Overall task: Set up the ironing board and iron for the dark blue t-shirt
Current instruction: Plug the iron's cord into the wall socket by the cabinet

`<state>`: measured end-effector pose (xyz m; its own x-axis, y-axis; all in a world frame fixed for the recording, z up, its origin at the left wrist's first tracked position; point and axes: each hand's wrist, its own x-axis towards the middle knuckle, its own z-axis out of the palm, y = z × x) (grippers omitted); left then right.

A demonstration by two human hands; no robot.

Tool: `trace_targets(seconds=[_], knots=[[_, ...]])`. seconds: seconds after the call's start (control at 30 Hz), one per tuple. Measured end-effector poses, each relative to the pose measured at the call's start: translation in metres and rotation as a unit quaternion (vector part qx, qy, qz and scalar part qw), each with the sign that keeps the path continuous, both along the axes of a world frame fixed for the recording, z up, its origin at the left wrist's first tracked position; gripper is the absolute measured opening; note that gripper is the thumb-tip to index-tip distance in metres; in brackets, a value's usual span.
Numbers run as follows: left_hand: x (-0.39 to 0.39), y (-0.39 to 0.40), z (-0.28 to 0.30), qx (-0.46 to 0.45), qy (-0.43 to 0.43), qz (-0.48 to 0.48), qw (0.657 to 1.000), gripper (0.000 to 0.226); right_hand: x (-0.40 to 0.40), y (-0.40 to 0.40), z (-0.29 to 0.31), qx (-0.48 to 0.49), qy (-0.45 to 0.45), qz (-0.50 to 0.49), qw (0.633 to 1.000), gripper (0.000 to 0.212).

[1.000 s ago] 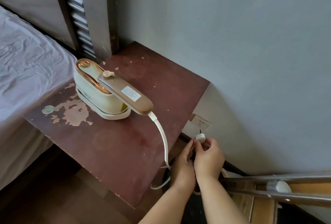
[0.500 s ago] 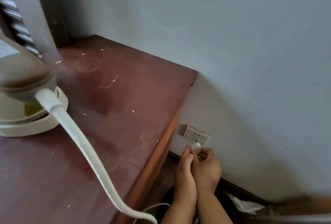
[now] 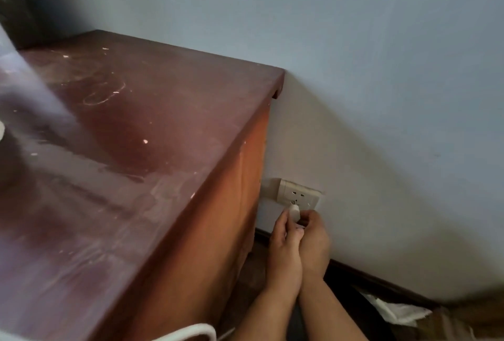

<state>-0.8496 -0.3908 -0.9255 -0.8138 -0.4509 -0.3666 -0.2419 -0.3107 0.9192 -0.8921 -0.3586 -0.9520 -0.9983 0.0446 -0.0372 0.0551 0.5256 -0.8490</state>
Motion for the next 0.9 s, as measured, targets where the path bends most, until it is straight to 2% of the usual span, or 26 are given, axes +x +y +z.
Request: trace_targets(seconds=[0.27,0.37,0.47,0.63,0.77,0.9], knots=[[-0.001,-0.004,-0.007,0.002,0.001,-0.032,0.999,0.05,-0.004,-0.001,-0.013,0.007,0.017,-0.007,1.0,0.006],[-0.001,-0.004,-0.005,-0.001,0.012,-0.03,0.999,0.051,-0.009,-0.001,-0.013,0.003,0.022,-0.009,1.0,0.012],[-0.003,0.0,-0.007,-0.013,0.01,-0.01,1.0,0.049,-0.014,0.0,-0.013,-0.001,0.01,-0.002,1.0,0.014],[-0.004,0.003,-0.015,-0.069,0.01,0.042,0.997,0.034,-0.018,0.001,-0.012,0.011,0.007,0.0,1.0,0.009],[-0.004,0.002,-0.013,-0.042,0.014,0.025,0.999,0.041,-0.017,-0.002,-0.013,0.013,0.022,0.005,1.0,0.014],[-0.007,0.001,-0.018,-0.024,0.014,0.026,0.999,0.047,-0.017,-0.001,-0.014,0.018,0.029,0.03,0.999,0.011]])
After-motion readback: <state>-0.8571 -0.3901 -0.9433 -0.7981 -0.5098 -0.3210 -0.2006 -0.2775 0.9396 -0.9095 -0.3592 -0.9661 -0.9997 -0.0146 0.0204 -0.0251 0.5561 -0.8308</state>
